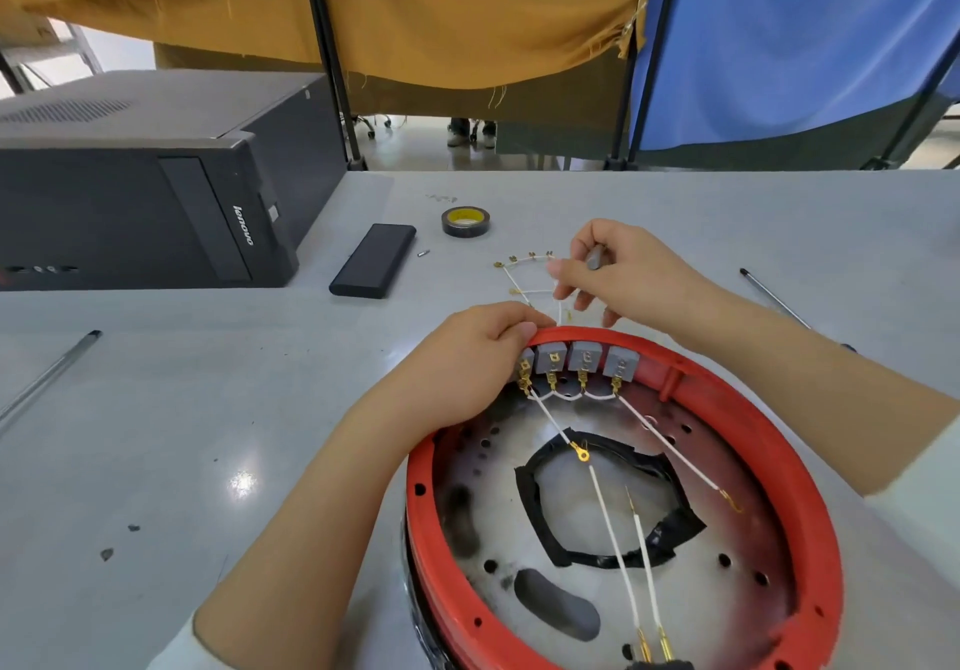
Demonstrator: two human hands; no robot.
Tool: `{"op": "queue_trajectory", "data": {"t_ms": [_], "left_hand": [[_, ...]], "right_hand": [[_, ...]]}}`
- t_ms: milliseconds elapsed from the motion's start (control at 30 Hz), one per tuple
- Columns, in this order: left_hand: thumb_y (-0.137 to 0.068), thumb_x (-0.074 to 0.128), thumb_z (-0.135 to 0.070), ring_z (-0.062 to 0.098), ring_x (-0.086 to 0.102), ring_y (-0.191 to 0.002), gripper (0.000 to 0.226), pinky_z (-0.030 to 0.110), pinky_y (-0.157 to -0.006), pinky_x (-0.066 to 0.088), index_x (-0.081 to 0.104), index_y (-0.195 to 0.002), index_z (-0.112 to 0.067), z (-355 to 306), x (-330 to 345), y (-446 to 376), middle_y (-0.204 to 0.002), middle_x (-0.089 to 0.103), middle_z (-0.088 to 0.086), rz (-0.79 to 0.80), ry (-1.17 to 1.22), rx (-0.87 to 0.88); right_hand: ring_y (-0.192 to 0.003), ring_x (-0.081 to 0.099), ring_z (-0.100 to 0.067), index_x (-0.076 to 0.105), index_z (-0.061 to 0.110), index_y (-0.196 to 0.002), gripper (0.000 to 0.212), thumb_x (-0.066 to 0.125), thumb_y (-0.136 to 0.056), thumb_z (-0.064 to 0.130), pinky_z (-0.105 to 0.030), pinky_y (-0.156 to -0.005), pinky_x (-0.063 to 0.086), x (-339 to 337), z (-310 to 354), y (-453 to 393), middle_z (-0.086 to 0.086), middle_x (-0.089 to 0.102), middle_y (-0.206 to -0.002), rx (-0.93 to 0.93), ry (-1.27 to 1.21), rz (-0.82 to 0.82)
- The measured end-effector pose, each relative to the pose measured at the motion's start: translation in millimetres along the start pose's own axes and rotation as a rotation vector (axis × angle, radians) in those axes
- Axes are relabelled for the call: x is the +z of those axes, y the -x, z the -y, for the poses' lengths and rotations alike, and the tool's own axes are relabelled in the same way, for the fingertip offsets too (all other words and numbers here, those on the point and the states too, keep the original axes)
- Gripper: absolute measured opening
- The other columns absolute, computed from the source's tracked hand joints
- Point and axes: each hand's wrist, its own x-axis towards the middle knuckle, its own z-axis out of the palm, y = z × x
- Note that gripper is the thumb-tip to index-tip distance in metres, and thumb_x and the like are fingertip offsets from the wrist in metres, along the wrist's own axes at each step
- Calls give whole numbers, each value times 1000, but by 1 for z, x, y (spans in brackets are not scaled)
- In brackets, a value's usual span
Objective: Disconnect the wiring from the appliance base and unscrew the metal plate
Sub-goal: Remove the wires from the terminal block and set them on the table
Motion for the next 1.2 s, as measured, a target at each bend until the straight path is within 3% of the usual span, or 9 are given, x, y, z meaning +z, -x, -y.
{"op": "queue_trajectory", "data": {"t_ms": [133,233,333,567,700,833,900,1033,1200], "left_hand": [[-98,43,-25,13,60,-94,24,28,-85,45,65,-108,-27,-2,1,2,-99,69,-2,-54,11,15],[-96,48,-22,8,63,-92,24,23,-84,47,59,-117,-29,-4,1,2,-104,67,-9,-185,117,35],[-96,48,-22,4,62,-95,26,20,-86,47,55,-119,-31,-5,-7,2,-109,64,-17,-297,188,45],[-97,44,-28,10,54,-98,27,19,-76,35,61,-119,-28,-2,4,2,-114,64,-7,-93,-131,26],[-98,42,-26,8,51,-93,27,15,-66,30,62,-117,-27,0,0,2,-111,63,-7,-105,-86,7],[-99,42,-27,7,52,-96,28,17,-70,34,61,-118,-28,1,1,2,-112,63,-8,-89,-75,3],[-99,42,-26,8,53,-101,28,18,-76,33,61,-119,-28,1,1,2,-114,62,-9,-86,-68,-2],[-99,42,-25,9,54,-102,27,20,-80,35,63,-116,-29,0,1,3,-111,64,-9,-79,-43,-3],[-99,41,-26,9,55,-103,27,19,-80,39,62,-117,-30,-1,1,4,-111,64,-10,-72,-38,1]], "right_hand": [[-63,53,3,50,34,-84,15,61,-84,44,-18,-57,43,12,0,38,13,58,-74,-208,192,79],[-80,56,-2,52,35,-101,7,52,-94,37,-27,-70,44,13,-8,49,18,57,-86,-269,381,158],[-83,57,-4,55,38,-99,6,51,-95,35,-28,-73,47,9,-10,48,21,58,-85,-196,370,122],[-78,58,-12,52,38,-95,5,51,-93,42,-41,-76,50,10,-19,47,10,61,-83,-116,424,-15],[-78,62,-7,52,36,-102,29,34,-94,58,-24,-70,49,10,-10,53,8,67,-80,-272,158,-142],[-65,57,-6,65,32,-94,29,38,-98,43,-12,-64,42,11,-1,62,0,60,-67,-437,-3,-189],[-53,52,-3,65,25,-89,27,42,-98,33,-9,-57,38,11,-1,62,0,59,-61,-386,-28,-176],[-30,37,-15,42,18,-81,17,49,-97,19,-22,-37,30,11,-3,57,-5,58,-50,-186,-210,-82],[-38,46,-3,45,21,-60,35,70,-83,30,-10,-42,34,12,-6,52,11,52,-43,-250,-22,-216]]}}
